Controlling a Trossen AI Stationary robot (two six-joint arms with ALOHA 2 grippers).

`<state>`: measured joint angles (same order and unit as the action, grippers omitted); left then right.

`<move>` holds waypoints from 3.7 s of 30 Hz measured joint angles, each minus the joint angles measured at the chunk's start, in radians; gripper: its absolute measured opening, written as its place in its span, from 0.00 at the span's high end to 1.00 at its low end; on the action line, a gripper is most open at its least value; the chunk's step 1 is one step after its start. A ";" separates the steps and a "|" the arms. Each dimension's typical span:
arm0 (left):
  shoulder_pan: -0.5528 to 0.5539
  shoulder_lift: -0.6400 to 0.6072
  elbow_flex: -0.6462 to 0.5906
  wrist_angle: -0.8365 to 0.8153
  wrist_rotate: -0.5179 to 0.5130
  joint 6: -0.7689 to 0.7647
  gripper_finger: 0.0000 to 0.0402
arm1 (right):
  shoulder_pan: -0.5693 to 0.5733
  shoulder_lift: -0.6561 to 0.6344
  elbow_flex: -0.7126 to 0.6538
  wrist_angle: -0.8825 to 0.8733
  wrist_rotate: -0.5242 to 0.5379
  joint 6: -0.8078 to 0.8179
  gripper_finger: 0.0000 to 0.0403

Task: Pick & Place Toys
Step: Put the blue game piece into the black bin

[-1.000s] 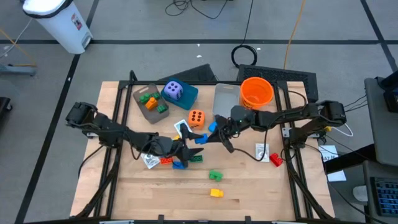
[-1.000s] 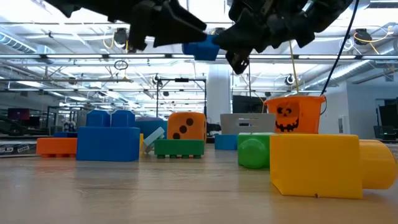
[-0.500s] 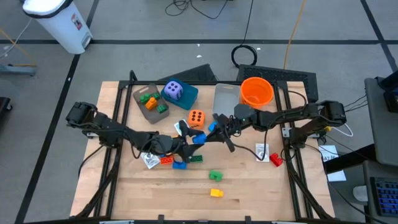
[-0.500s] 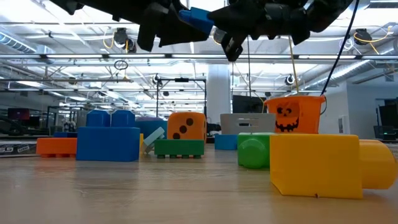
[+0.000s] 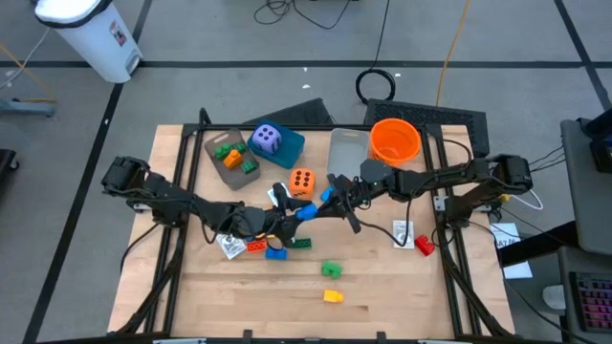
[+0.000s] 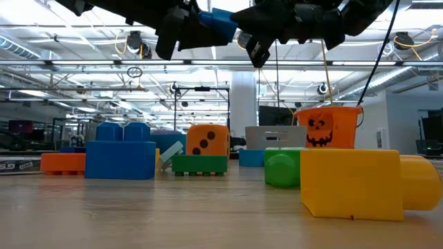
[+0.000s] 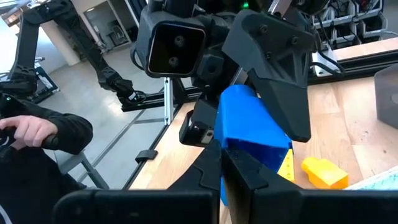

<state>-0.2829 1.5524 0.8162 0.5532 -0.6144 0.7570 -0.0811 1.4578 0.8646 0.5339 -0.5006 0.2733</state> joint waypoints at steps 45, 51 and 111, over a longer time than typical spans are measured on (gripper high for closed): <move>-0.081 -0.296 0.031 -0.438 -0.191 -0.163 0.63 | -0.116 0.001 -0.026 0.053 -0.157 0.055 0.63; -0.021 -0.503 0.031 -0.803 -0.198 -0.394 0.60 | -0.091 0.001 -0.026 -0.011 -0.155 0.015 0.64; 1.054 -0.145 0.030 -1.368 0.642 -0.595 0.59 | 0.150 0.000 -0.220 0.028 0.291 -0.034 0.65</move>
<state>0.7712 1.4071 0.8459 -0.8145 0.0275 0.1622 0.0685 1.4574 0.6449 0.5621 -0.2096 0.2390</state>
